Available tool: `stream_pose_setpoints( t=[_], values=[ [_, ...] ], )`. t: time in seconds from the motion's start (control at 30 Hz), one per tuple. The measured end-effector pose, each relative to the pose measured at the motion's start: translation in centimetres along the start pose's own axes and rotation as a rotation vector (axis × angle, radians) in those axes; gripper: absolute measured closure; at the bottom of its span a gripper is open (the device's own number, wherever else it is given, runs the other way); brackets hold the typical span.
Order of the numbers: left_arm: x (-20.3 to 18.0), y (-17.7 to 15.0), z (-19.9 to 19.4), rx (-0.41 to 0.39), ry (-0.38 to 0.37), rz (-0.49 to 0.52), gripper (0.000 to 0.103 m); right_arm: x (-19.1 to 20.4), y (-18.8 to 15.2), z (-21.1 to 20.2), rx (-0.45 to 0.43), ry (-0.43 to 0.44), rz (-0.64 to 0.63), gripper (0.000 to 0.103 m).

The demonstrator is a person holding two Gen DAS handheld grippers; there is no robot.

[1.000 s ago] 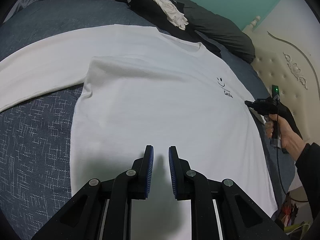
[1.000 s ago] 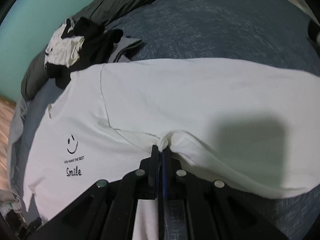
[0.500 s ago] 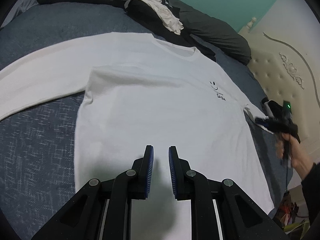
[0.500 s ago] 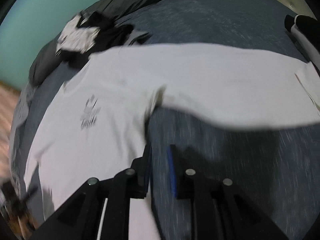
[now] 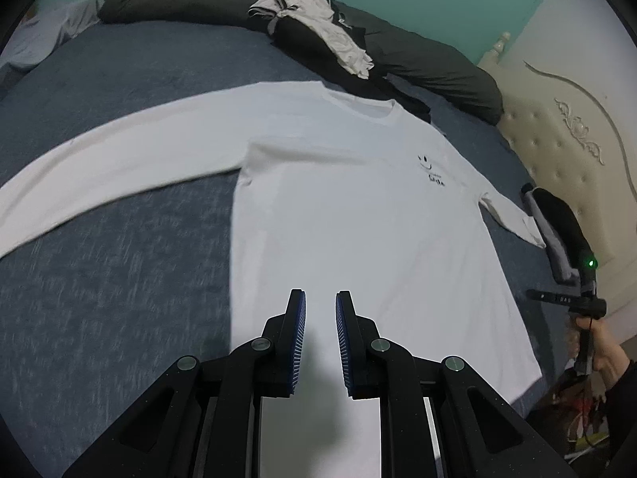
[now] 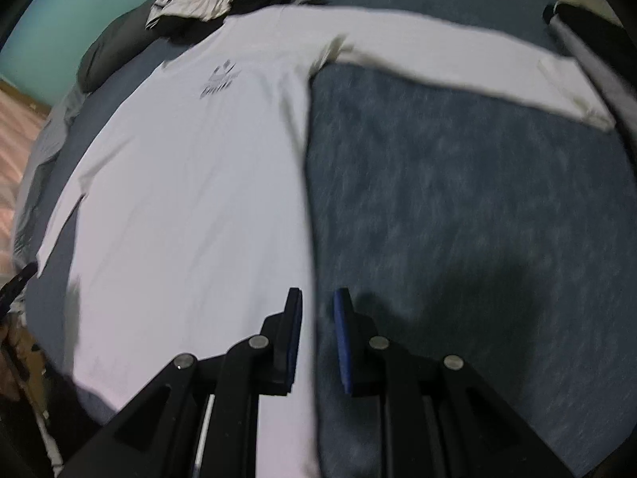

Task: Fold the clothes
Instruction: 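Move both tools down to the shirt hem and grasp it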

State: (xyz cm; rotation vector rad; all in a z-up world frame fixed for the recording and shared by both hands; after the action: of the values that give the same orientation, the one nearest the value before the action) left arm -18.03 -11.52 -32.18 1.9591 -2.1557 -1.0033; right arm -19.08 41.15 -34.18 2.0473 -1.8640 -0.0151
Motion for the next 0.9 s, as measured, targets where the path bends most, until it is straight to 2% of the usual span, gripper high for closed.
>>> stream_pose_setpoints(
  t=[0.1, 0.13, 0.2, 0.3, 0.53, 0.7, 0.77, 0.83, 0.9],
  values=[
    [0.7, -1.5, -0.9, 0.033, 0.006, -0.001, 0.083, 0.4, -1.7, -0.1, 0.022, 0.008, -0.011, 0.087],
    [1.0, -2.0, -1.2, 0.044, 0.008, -0.001, 0.074, 0.5, -2.0, -0.1, 0.024, 0.009, -0.011, 0.087],
    [1.5, -3.1, -1.8, 0.066, 0.012, -0.002, 0.065, 0.6, -2.6, -0.2, 0.03, 0.011, -0.011, 0.087],
    [2.1, -4.5, -2.6, 0.098, 0.017, -0.004, 0.065, 0.8, -3.6, -0.2, 0.04, 0.01, -0.012, 0.079],
    [2.8, -7.1, -3.1, 0.145, 0.026, 0.009, 0.065, 1.1, -5.3, 0.5, 0.076, -0.011, -0.036, 0.079],
    [3.6, -8.7, -1.8, 0.2, 0.036, 0.003, 0.065, 1.2, -6.2, 0.7, 0.088, -0.016, -0.058, 0.079],
    [4.1, -9.3, -1.4, 0.212, 0.038, -0.007, 0.065, 1.1, -6.4, 0.6, 0.083, -0.011, -0.061, 0.081],
    [4.4, -9.6, -1.2, 0.219, 0.038, -0.015, 0.065, 1.0, -6.5, 0.5, 0.074, -0.004, -0.061, 0.091],
    [4.4, -9.9, -1.1, 0.222, 0.039, -0.015, 0.065, 1.0, -6.5, 0.4, 0.066, 0.003, -0.062, 0.095]
  ],
)
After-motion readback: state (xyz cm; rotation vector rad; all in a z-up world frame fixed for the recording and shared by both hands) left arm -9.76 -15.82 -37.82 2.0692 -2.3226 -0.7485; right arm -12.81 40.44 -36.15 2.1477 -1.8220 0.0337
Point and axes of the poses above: each gripper's, at about its wrist camera, not at the fingertips, and z roughly the way its jaws point, x to its left, y to its top, the point moved 7 cm from there along z, roughly the way its jaws point, and after that the axes turned 1 degree about -y, right-handed, at the moved point
